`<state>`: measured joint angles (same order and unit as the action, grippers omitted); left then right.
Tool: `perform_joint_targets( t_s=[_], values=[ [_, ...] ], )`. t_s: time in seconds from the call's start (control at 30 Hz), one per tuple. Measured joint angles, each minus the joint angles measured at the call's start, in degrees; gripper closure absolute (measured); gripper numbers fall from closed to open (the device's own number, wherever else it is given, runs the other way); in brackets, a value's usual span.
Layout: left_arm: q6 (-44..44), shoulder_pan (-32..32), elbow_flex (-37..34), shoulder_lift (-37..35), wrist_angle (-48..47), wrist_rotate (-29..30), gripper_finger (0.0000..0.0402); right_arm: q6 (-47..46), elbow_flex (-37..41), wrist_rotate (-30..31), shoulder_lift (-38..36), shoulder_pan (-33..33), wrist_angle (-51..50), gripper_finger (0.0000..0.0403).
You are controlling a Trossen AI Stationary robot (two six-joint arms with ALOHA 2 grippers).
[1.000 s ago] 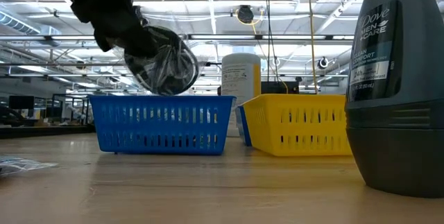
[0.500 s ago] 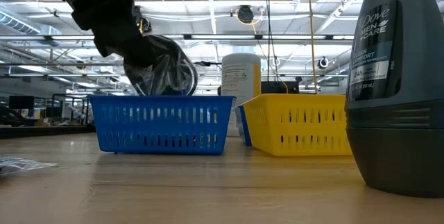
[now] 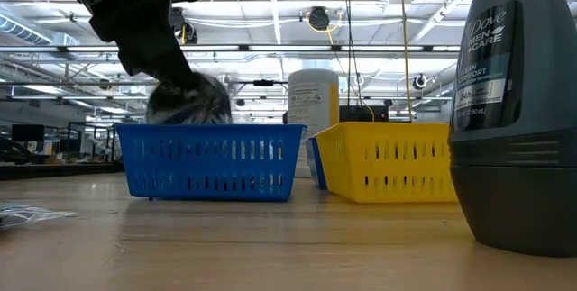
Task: Pick & Place Travel size toiletries
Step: Put the black hairbrush into the bottom blue bin, then put the white toothpaste into the bottom yellow bin
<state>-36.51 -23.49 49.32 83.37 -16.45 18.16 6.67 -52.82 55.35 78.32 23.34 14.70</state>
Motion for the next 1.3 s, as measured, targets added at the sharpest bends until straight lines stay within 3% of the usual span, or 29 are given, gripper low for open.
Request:
perform_joint_targets(
  t_s=[0.23, 0.5, 0.73, 0.93, 1.3],
  values=[
    [1.2, 0.0, 0.0, 0.0, 0.0, 4.3, 0.0318, 0.0, 0.0, 0.0, 0.0, 0.0, 0.0, 0.0232],
    [8.3, 3.5, 0.0, -0.7, 0.4, 10.9, 0.0318, -1.2, 0.0, -0.1, 0.0, 0.3, -1.0, 0.0232],
    [10.6, 6.0, 0.0, -0.7, 2.0, 7.5, 0.0318, -13.7, 0.0, -0.8, 0.0, 1.7, -12.9, 0.0232],
    [10.7, 6.0, 0.0, -0.7, 2.0, 4.0, 0.0319, -27.9, 0.0, -7.8, 0.0, 2.0, -24.1, 0.0232],
    [10.9, 5.8, 0.0, -0.7, 3.4, 4.2, 0.032, -38.4, 0.0, -15.3, -0.2, 1.9, -34.0, 0.0232]
  ],
)
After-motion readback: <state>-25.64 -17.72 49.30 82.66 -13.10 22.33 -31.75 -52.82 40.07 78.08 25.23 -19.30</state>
